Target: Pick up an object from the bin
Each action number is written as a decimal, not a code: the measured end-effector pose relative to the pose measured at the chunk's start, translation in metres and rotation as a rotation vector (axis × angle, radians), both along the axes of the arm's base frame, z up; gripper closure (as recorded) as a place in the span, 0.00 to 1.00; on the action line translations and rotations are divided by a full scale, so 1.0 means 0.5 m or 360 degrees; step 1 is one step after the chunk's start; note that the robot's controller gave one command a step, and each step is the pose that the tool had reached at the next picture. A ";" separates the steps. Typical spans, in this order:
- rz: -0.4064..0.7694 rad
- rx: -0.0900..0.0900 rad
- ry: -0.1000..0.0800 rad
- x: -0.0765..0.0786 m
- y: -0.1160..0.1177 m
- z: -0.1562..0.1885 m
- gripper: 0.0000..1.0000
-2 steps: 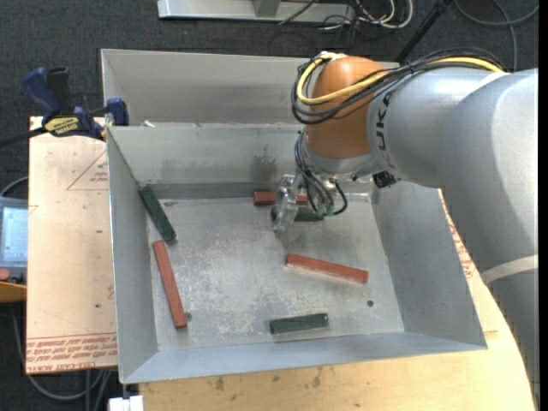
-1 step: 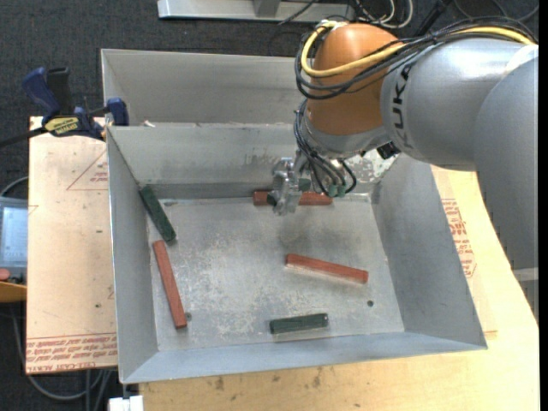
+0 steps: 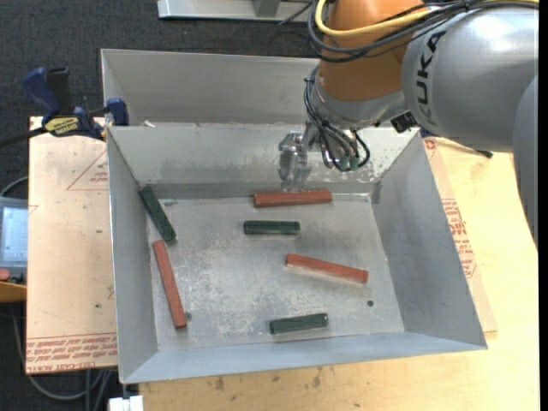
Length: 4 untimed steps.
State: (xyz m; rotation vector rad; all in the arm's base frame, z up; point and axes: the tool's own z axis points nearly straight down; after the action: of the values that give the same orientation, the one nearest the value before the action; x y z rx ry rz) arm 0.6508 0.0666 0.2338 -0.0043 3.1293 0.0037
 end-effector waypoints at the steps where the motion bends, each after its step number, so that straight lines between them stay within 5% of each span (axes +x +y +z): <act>1: -0.0002 -0.0001 0.0013 -0.003 -0.001 -0.010 0.00; 2: -0.0006 -0.0002 0.0030 -0.028 0.043 -0.283 0.00; 3: -0.0009 -0.0001 0.0017 -0.023 0.042 -0.272 1.00; 4: -0.0376 0.0001 0.0007 -0.060 -0.038 -0.111 1.00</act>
Offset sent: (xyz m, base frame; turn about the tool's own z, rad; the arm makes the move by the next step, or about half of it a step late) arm 0.0000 0.0000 0.0000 0.0000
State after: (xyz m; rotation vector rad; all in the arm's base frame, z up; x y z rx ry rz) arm 0.6207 0.0476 0.1783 0.3653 3.1123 0.0021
